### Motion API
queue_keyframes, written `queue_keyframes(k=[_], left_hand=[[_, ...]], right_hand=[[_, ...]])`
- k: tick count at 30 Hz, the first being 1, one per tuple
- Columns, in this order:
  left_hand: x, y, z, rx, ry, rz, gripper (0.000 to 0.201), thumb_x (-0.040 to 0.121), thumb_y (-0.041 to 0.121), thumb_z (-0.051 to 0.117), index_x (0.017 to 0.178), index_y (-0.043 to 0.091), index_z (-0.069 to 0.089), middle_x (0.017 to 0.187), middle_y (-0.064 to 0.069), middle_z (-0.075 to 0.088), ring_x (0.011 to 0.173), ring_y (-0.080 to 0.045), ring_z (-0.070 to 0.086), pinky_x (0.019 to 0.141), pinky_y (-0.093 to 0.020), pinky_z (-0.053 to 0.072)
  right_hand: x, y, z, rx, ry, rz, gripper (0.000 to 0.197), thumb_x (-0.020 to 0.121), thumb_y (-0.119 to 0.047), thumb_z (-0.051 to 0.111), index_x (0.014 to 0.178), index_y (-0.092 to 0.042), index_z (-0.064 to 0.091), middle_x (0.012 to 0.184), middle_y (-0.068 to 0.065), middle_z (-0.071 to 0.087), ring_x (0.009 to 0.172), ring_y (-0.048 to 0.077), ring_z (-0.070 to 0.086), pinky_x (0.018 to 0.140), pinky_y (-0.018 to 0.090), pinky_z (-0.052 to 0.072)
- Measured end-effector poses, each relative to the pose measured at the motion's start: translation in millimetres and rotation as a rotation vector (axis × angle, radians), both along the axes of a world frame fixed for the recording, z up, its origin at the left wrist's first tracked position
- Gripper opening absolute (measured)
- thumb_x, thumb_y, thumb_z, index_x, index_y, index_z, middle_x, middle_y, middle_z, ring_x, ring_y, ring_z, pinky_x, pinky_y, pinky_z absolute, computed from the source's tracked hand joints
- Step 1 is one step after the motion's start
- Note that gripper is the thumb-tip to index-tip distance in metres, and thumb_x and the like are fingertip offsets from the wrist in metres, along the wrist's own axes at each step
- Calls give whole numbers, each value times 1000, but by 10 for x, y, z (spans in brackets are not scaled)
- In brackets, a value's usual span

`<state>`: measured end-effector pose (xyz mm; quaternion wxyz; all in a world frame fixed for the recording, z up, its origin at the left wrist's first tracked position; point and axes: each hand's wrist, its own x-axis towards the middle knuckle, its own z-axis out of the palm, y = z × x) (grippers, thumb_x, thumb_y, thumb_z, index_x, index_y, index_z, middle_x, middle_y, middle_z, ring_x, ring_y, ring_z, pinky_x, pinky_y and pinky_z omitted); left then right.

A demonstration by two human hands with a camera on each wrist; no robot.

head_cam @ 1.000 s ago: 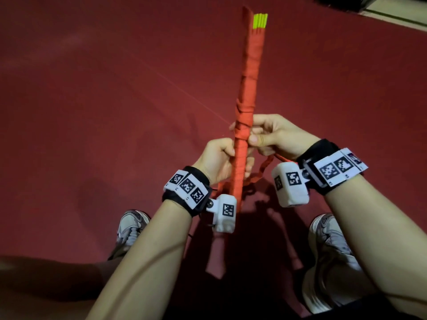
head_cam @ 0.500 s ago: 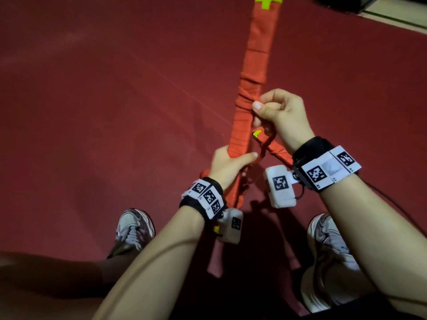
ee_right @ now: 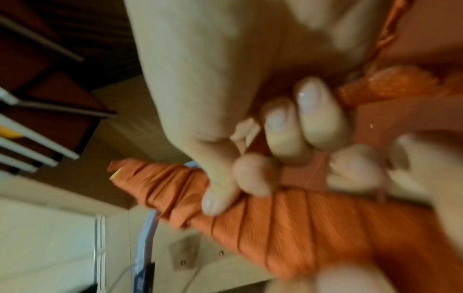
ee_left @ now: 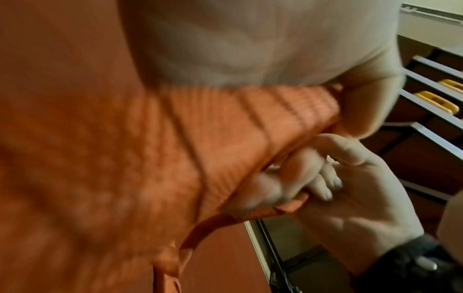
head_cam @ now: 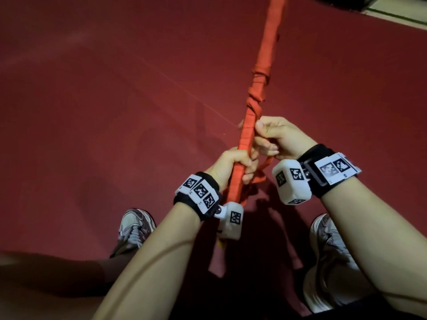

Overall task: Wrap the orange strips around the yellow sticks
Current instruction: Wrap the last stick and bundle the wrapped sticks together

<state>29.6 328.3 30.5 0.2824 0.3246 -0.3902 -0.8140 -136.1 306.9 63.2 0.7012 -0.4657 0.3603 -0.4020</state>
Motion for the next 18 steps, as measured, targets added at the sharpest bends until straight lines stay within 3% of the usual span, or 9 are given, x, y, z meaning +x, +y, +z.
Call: queue_keyframes(k=[2,4,5,7,9,12,15,18], left_hand=[[-51,-15,3,-12,-120,127,32,67,15,64,97,5,56,64,-7,50,51,-20,47,52,-28,43],[-95,-54,-33,-121,-270,307,40,77,17,68,114,1,63,77,-13,64,63,-24,61,64,-35,56],[-108,-63,-58,-183,-342,368,46,73,22,74,115,4,66,83,-12,70,70,-27,66,72,-39,60],[-125,-53,-106,-296,-491,461,43,62,33,77,103,22,74,87,-3,77,79,-28,72,82,-47,61],[-126,-47,-106,-351,-541,544,27,63,29,73,89,32,75,72,1,74,67,-26,70,72,-45,61],[-68,-31,-2,-297,-416,555,15,71,7,65,80,17,70,52,-3,57,44,-20,51,46,-30,45],[27,-45,61,-222,-287,424,10,67,5,59,74,10,55,51,-3,47,41,-18,43,39,-23,37],[32,-34,90,-186,-162,223,17,58,7,51,73,11,45,50,0,44,38,-15,38,37,-19,34]], right_hand=[[72,-12,16,-78,185,-195,41,91,-28,66,93,12,55,46,-1,42,35,9,40,39,23,16],[167,-20,1,-158,322,-400,48,93,-22,69,84,22,52,45,0,44,34,7,38,38,20,25],[200,-26,-2,-191,365,-469,46,92,-19,71,84,23,55,46,1,46,35,6,38,39,18,30],[228,-25,4,-250,418,-496,38,91,-17,73,80,18,62,48,3,51,37,3,40,42,13,33],[220,-7,55,-318,435,-413,33,92,-16,72,79,14,66,53,7,56,40,2,42,47,12,35],[150,-22,153,-405,476,-314,23,93,-15,70,88,7,72,61,10,61,47,2,47,52,12,37],[40,-101,150,-355,405,-320,5,92,-10,70,96,-8,72,62,2,65,47,2,48,48,15,36],[-12,-86,35,-252,219,-193,33,88,-24,72,117,-9,66,61,-11,61,47,6,38,44,20,28]])
